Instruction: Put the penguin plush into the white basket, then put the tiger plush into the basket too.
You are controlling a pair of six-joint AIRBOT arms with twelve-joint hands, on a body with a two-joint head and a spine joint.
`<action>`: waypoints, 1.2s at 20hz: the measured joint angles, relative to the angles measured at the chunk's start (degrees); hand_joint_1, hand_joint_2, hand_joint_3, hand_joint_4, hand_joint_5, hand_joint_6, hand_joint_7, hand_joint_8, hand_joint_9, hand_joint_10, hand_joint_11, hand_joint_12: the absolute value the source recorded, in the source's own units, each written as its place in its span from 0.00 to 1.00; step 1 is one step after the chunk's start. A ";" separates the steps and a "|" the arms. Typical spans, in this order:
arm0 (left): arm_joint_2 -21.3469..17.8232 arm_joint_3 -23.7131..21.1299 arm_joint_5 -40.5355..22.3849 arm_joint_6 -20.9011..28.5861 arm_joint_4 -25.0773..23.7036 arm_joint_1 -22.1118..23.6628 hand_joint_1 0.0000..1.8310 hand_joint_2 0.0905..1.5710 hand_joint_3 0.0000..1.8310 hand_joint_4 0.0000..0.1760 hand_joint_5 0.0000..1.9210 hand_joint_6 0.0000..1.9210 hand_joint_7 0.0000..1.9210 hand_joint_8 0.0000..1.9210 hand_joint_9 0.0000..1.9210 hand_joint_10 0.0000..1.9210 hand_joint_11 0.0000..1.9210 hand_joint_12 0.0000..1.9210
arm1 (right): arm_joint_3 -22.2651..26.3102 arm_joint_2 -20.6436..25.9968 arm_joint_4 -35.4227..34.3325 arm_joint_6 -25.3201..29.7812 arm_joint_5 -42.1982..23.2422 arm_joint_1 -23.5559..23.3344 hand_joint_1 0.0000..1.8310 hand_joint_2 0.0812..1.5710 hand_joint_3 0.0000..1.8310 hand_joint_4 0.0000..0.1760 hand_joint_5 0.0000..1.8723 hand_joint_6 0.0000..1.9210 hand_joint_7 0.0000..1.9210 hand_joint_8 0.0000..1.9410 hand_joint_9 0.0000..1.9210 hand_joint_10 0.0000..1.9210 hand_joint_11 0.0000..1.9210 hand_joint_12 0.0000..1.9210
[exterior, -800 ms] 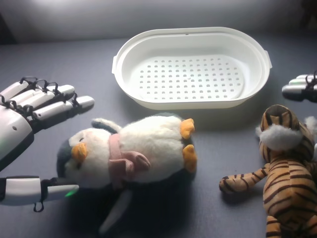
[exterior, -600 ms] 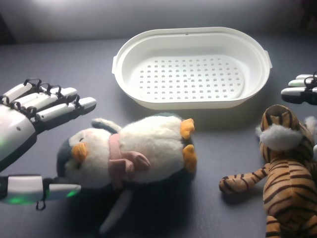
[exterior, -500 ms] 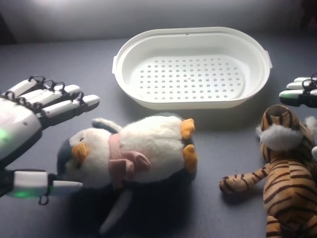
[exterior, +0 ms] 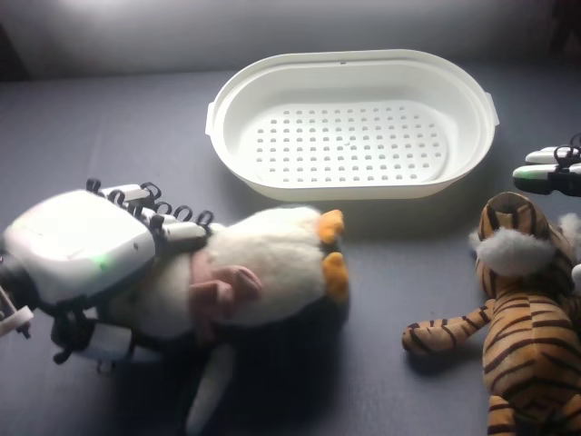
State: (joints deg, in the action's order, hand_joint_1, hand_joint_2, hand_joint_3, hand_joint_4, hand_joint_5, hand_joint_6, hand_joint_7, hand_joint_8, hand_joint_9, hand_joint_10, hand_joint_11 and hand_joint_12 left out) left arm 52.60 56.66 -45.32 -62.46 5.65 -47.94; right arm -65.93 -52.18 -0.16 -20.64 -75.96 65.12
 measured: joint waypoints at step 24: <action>10.73 17.16 12.52 -9.46 6.14 25.86 0.44 0.54 0.00 0.77 0.12 0.00 0.22 0.00 0.34 0.00 0.21 0.59 | -1.62 -1.57 1.68 1.53 -1.05 -1.38 0.34 0.75 0.00 0.34 0.23 0.00 0.22 0.00 0.19 0.00 0.07 0.31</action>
State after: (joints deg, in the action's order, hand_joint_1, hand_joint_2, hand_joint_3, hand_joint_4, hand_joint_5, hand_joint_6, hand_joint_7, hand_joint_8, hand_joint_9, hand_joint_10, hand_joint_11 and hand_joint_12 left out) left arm 63.33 73.82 -32.80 -71.92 11.79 -22.09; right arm -67.55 -53.76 1.52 -19.11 -77.01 63.75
